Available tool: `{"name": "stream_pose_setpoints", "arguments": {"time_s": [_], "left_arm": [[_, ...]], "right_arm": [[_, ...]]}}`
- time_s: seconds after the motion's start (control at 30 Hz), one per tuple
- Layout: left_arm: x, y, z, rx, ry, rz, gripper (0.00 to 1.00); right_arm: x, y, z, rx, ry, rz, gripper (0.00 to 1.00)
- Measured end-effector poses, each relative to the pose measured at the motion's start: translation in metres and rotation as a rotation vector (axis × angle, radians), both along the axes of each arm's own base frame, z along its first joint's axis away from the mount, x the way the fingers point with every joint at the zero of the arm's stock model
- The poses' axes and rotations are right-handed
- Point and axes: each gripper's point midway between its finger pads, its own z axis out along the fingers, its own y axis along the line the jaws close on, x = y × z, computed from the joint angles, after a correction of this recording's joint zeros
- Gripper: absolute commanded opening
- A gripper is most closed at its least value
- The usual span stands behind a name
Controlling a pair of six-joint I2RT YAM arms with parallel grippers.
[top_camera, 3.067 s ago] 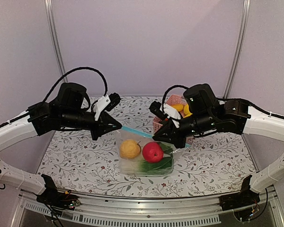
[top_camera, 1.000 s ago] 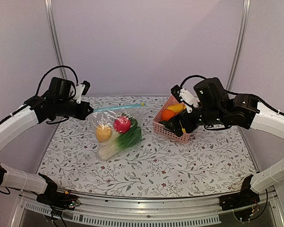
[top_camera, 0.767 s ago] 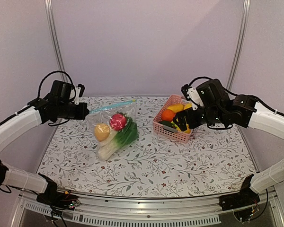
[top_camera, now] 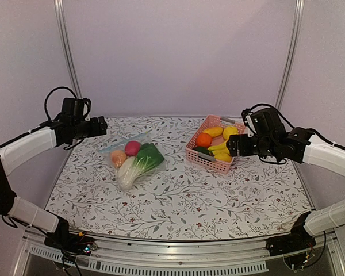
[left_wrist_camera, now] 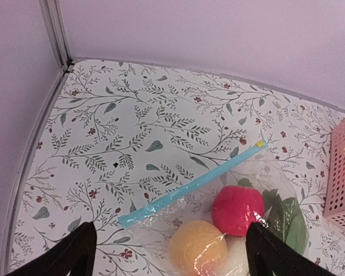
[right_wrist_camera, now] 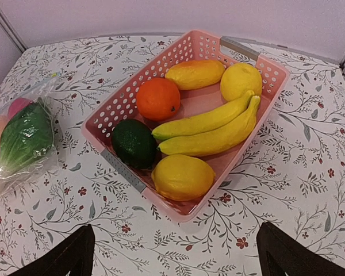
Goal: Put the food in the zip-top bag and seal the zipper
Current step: Place the zipper food storage bag at the center of the board, then reset both arms
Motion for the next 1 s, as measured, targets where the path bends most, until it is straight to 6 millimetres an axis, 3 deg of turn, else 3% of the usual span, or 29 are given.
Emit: {"name": "stream_pose_setpoints", "arguments": {"time_s": [0.17,0.3,0.53,0.73,1.0], "left_arm": [[-0.002,0.022,0.009,-0.014,-0.065,0.054,0.91],[-0.008,0.06,-0.002,-0.018,-0.083,0.143,0.91],[-0.037,0.118,-0.01,0.01,-0.207,0.323,0.91],[-0.056,0.127,-0.015,0.063,-0.354,0.349,0.96],[-0.067,0.125,-0.04,0.131,-0.4,0.306,0.99]], "right_arm": [[0.013,-0.025,-0.008,0.018,-0.007,-0.071,0.99],[0.026,-0.062,-0.025,0.028,0.005,-0.165,0.99],[0.039,-0.157,-0.036,0.066,-0.062,-0.39,0.99],[0.031,-0.21,-0.04,0.103,-0.178,-0.504,0.99],[0.017,-0.232,-0.073,0.026,-0.271,-0.562,0.99]]}}
